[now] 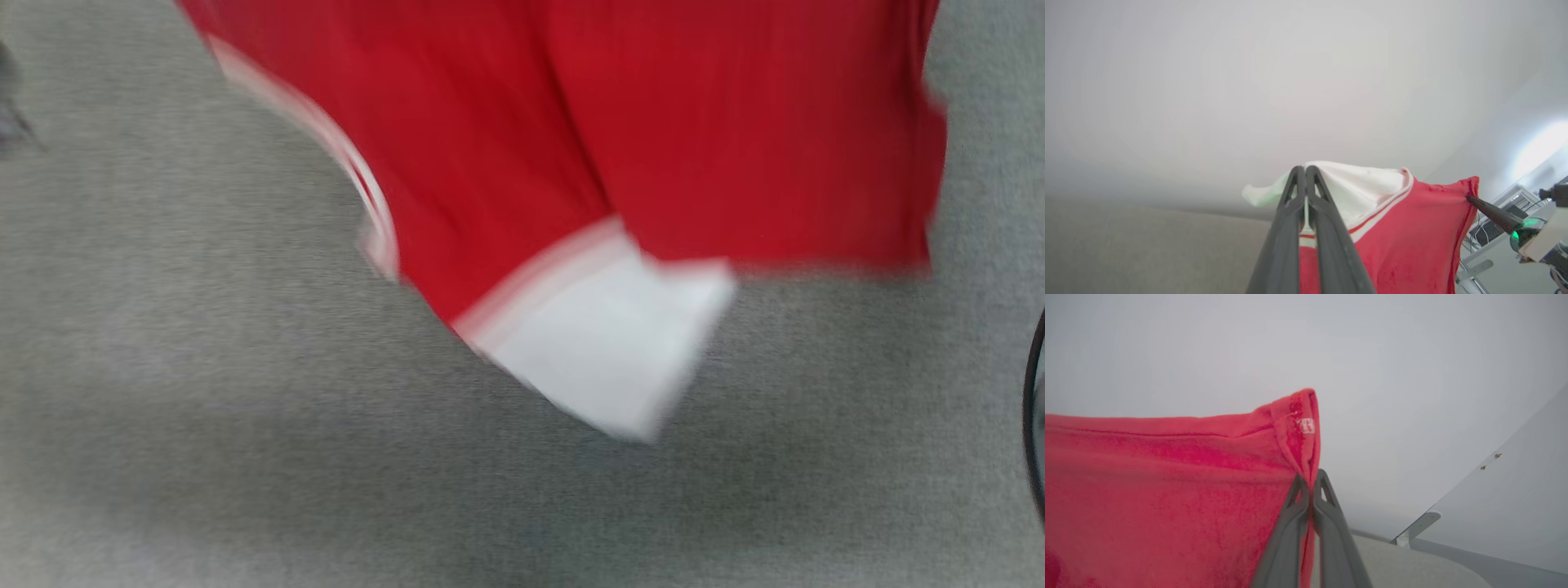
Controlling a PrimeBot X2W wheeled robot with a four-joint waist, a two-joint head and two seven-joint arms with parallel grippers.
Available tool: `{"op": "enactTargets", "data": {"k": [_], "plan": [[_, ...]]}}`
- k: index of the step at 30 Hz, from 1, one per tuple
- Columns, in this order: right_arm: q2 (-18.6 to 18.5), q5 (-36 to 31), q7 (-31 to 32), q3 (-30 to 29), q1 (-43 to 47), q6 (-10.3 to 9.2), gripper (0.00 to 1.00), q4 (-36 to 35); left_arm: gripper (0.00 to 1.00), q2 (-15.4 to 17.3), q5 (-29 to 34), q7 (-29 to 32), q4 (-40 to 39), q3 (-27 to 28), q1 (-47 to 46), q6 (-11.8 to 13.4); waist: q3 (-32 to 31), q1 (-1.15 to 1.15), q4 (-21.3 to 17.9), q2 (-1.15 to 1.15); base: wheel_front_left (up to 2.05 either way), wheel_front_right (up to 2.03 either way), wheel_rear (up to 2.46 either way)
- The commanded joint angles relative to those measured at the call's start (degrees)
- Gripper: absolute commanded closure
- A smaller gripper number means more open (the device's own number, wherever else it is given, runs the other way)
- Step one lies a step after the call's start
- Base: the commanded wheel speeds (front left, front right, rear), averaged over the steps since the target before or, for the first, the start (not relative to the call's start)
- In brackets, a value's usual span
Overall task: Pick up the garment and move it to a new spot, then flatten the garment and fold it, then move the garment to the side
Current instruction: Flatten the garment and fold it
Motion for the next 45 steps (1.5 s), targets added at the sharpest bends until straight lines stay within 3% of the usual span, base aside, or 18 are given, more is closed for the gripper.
{"op": "enactTargets", "data": {"k": [1, 8, 12, 16, 23, 29, 38, 45], "plan": [[0.7, -2.0, -1.9, -1.3, -3.6, -0.14, 1.0, 1.0, 1.0, 0.2, 0.3, 0.5, 1.8, 1.5, -4.6, 0.1, 2.2, 0.0, -2.0, 0.0, 0.0, 0.0, 0.0], [5.8, -11.9, -14.6, -8.5, -18.6, -0.22, 1.0, 7.3, 1.0, -2.5, 2.9, -2.0, 12.7, 6.9, -28.3, 0.1, 4.7, 0.0, -4.2, 0.0, 0.0, 0.0, 0.0], [7.1, -15.2, -19.4, -11.5, -20.6, -0.22, 1.0, 11.0, 1.0, -4.4, 1.8, -1.8, 14.6, 7.2, -32.8, 0.1, 4.8, 0.0, -4.1, 0.0, 0.0, 0.0, 0.0], [7.6, -16.3, -21.5, -12.5, -17.4, -0.22, 1.0, 14.2, 1.0, -5.0, 1.5, -0.6, 14.0, 5.2, -29.6, 0.1, 4.5, 0.0, -3.9, 0.0, 0.0, 0.0, 0.0], [7.5, -13.6, -26.0, -11.4, -4.0, -0.21, 1.0, 14.8, 1.0, -6.5, -3.5, -1.9, 5.3, 3.6, -9.3, 0.1, 2.5, 0.0, -2.9, 0.0, 0.0, 0.0, 0.0], [6.1, -6.7, -25.2, -6.6, 13.6, -0.15, 1.0, 8.6, 1.0, -7.9, -4.6, -6.3, -2.3, 3.4, 12.8, 0.1, -0.4, 0.0, -2.7, 0.0, 0.0, 0.0, 0.0], [2.7, 2.7, -16.7, -5.9, 40.6, -0.15, 1.0, -12.2, 1.0, -10.7, -3.5, -9.0, -15.6, 6.0, 36.5, 0.1, -5.6, 0.0, -0.8, 0.0, 0.0, 0.0, 0.0], [3.1, 5.7, -10.1, -9.0, 59.2, -0.14, 1.0, -29.4, 1.0, -6.9, -1.6, -8.0, -25.7, 6.6, 49.7, 0.1, -8.4, 0.0, 0.1, 0.0, 0.0, 0.0, 0.0]]}}
